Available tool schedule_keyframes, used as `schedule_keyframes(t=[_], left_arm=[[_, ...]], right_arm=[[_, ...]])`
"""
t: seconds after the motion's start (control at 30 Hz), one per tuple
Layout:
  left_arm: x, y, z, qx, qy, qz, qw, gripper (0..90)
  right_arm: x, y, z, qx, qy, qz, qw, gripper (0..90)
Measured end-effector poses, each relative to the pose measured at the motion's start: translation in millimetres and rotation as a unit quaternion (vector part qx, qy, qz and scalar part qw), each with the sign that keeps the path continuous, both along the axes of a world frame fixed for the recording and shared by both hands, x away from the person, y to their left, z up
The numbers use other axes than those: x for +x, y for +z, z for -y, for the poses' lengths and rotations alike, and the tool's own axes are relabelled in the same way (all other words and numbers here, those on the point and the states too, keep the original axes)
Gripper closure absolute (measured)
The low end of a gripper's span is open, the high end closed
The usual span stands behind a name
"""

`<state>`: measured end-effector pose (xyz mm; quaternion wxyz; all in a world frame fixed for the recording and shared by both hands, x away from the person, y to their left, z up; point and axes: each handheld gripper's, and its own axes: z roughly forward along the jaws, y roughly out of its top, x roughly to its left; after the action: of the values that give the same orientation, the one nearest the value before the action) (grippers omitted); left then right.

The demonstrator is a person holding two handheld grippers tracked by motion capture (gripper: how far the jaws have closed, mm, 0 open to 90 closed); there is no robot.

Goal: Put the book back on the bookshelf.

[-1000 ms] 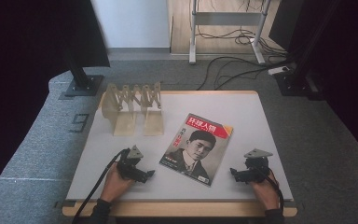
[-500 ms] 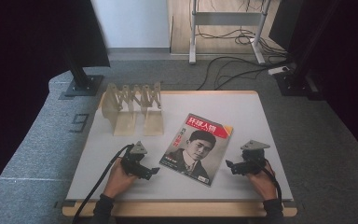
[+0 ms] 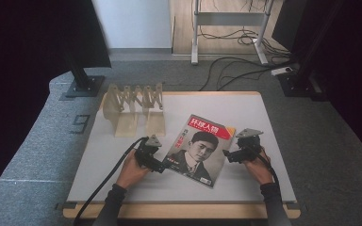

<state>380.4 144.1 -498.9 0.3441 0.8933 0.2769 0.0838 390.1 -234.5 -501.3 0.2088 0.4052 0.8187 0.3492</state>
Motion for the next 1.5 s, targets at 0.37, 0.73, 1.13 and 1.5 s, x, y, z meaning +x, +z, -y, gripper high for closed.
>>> schedule_keyframes(t=[0.37,0.73,1.13,1.5], left_arm=[[14.2,-3.6,20.7,0.013,-0.013,0.006,0.9998,1.5],[23.7,-16.2,27.2,0.016,-0.010,-0.002,0.9998,1.1],[17.4,-25.8,39.0,0.007,-0.028,-0.014,0.9995,0.1],[19.4,-25.0,33.0,0.014,-0.005,-0.018,0.9997,0.0]], right_arm=[[36.5,-0.6,-6.7,0.005,0.008,-0.011,0.9999,0.0],[72.4,-10.1,-10.6,-0.001,0.002,-0.025,0.9997,0.0],[88.3,-29.8,-9.0,0.018,0.017,-0.056,0.9981,0.0],[79.8,-27.6,-7.8,0.007,0.030,-0.069,0.9972,0.0]])
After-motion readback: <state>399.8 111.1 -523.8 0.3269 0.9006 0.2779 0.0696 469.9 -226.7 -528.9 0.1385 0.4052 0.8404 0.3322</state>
